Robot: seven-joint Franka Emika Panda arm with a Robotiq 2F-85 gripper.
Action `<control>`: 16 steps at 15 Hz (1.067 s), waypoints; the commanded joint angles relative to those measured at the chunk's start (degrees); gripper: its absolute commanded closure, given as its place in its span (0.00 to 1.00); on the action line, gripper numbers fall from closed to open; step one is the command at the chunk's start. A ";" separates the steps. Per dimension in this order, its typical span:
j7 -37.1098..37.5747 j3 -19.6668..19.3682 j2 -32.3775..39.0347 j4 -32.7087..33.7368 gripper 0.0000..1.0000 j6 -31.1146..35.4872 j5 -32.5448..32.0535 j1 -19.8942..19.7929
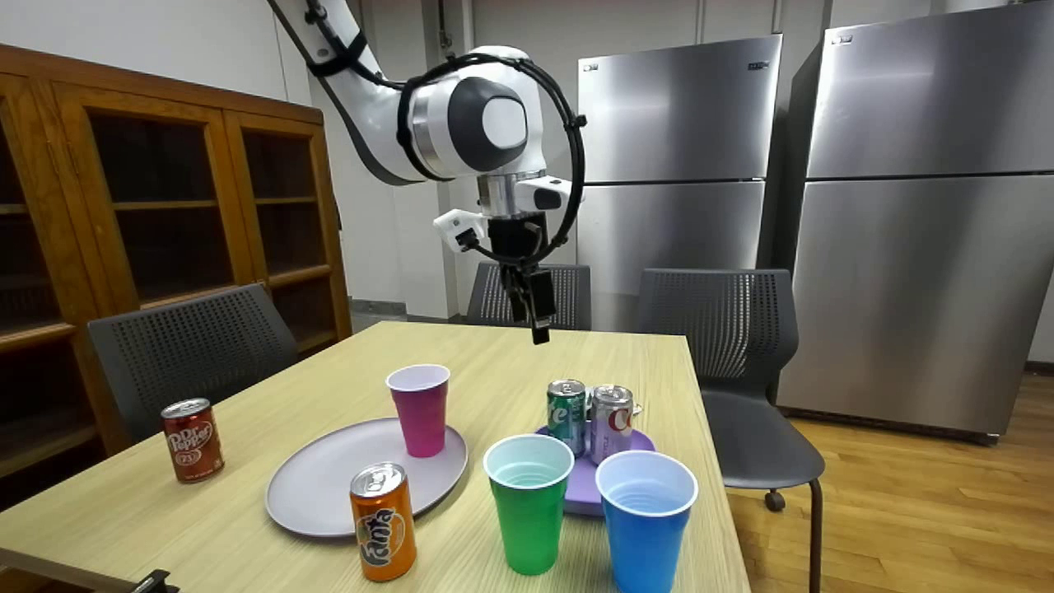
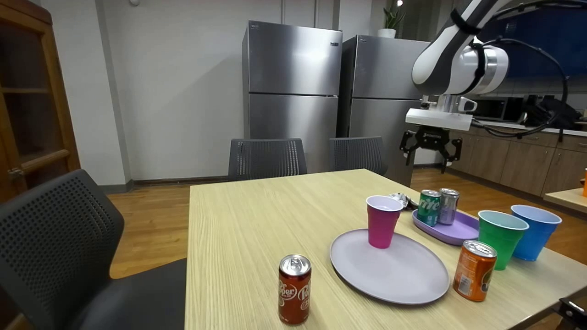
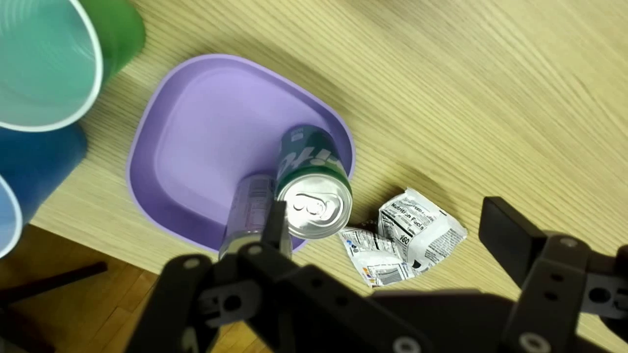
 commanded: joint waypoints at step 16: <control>0.08 -0.05 -5.66 -13.38 0.00 -0.07 -2.23 -2.70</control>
